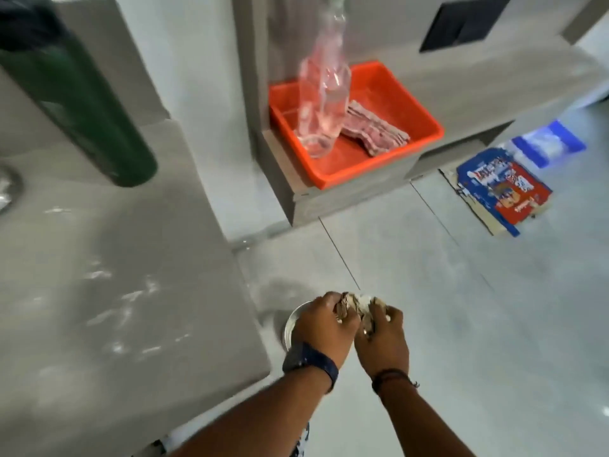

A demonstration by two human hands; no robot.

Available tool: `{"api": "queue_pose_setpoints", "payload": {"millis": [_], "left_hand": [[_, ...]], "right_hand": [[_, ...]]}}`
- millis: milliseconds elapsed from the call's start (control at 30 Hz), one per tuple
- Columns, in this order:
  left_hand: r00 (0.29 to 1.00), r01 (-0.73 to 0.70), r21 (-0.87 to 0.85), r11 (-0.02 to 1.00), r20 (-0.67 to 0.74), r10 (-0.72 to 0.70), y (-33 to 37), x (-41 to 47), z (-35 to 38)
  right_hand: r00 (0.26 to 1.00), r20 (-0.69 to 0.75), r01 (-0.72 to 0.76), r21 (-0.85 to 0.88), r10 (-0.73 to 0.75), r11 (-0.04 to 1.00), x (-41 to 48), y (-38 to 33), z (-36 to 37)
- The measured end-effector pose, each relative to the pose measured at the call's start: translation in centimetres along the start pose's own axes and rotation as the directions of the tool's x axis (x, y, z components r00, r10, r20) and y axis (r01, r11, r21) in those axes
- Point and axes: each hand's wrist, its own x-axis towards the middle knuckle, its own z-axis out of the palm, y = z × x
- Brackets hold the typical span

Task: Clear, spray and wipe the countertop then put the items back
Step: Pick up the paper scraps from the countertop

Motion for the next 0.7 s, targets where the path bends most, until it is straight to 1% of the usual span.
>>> {"api": "queue_pose_setpoints", "payload": {"millis": [67, 100, 200, 267, 400, 500, 600, 633, 700], "left_hand": [[0.986, 0.169, -0.001, 0.986, 0.007, -0.169, -2.5, 0.2, 4.8], [0.968, 0.251, 0.026, 0.968, 0.012, -0.251, -4.0, 0.4, 6.4], [0.915, 0.401, 0.135, 0.906, -0.006, -0.404, -8.7, 2.5, 11.1], [0.902, 0.431, 0.175, 0.885, -0.045, -0.43, -11.3, 4.4, 13.1], [0.894, 0.447, 0.222, 0.867, -0.074, -0.442, -15.1, 7.4, 17.4], [0.894, 0.447, 0.206, 0.871, -0.061, -0.444, -17.2, 8.3, 19.8], [0.893, 0.449, 0.157, 0.88, -0.06, -0.446, -19.0, 8.6, 21.3], [0.894, 0.447, 0.155, 0.881, -0.057, -0.443, -19.6, 8.7, 21.5], [0.899, 0.432, 0.215, 0.876, -0.032, -0.436, -20.5, 8.8, 21.7]], "right_hand": [[0.994, 0.082, -0.072, 0.025, 0.07, 0.997, 0.8, 3.7, 3.5], [0.99, 0.109, -0.096, 0.036, 0.092, 0.995, 1.2, 5.0, 5.0], [0.973, 0.189, -0.146, 0.047, 0.135, 0.988, 3.1, 9.2, 10.0], [0.961, 0.238, -0.156, 0.038, 0.142, 0.987, 4.3, 11.2, 12.7], [0.946, 0.291, -0.166, 0.071, 0.139, 0.984, 6.5, 14.1, 17.3], [0.923, 0.367, -0.156, 0.081, 0.116, 0.984, 7.3, 15.0, 19.7], [0.869, 0.486, -0.15, 0.085, 0.09, 0.985, 7.7, 15.3, 21.1], [0.861, 0.504, -0.131, 0.077, 0.075, 0.988, 7.7, 15.3, 21.4], [0.862, 0.505, -0.096, 0.078, 0.043, 0.992, 7.6, 15.2, 21.7]]}}
